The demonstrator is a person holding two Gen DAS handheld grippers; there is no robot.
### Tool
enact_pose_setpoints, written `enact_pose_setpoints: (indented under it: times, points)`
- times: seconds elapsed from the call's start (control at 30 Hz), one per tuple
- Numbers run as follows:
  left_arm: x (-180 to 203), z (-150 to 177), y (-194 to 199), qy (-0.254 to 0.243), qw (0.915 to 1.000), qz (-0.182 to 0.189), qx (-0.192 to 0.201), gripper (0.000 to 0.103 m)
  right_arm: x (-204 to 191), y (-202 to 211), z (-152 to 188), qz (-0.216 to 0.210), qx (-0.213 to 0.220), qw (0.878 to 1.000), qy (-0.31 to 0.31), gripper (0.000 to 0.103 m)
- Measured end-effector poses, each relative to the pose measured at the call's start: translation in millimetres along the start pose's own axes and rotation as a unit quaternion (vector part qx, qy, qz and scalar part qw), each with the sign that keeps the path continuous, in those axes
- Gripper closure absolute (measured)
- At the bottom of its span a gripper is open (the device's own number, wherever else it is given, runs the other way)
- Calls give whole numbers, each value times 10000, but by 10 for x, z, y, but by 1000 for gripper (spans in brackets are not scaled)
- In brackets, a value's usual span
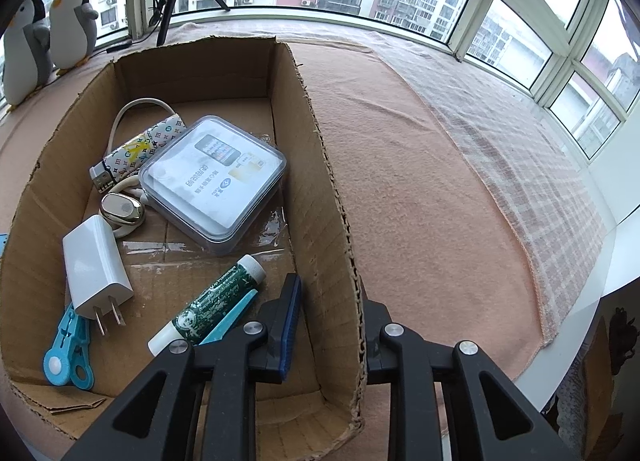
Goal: Organize rigid objects
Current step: 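Reach the left tool to the blue phone stand and grasp it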
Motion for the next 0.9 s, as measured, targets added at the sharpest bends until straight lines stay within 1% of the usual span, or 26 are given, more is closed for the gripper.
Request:
enact_pose_setpoints:
  times: [0.17,0.33,0.47,0.73,0.8,0.87,0.9]
  points:
    - [77,-45,-152,-447,9986,-111,-240,45,2,0,2,41,-10,10000,-44,80]
    - [173,-68,-284,-969,9939,-250,-454,45,-8,-4,-6,89,-21,9999,-77,80]
    - [195,-117,-333,-1235,9906,-319,-492,40,-15,-8,-9,133,-22,9999,-92,79]
    - [168,-263,-410,-1230,9909,-42,-543,40,-19,-13,-6,141,-51,9999,-32,79]
    - [152,-288,-434,-1134,9918,126,-578,41,-19,-13,-10,138,-48,9999,-33,79]
    - [127,-301,-449,-989,9927,360,-588,45,-20,-13,-11,139,-49,9999,-30,79]
    - [109,-317,-462,-956,9929,408,-583,46,-18,-13,-10,139,-51,9999,-29,79]
Point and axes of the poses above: each gripper's, at about its wrist camera, not at the fingertips, and y roughly against the way its jaws point, x to its right, z to its underside, the point moved 5 cm from there along -y, roughly the way its jaws point, and after that the axes turned 2 degrees about -z, right-handed, at the moved point
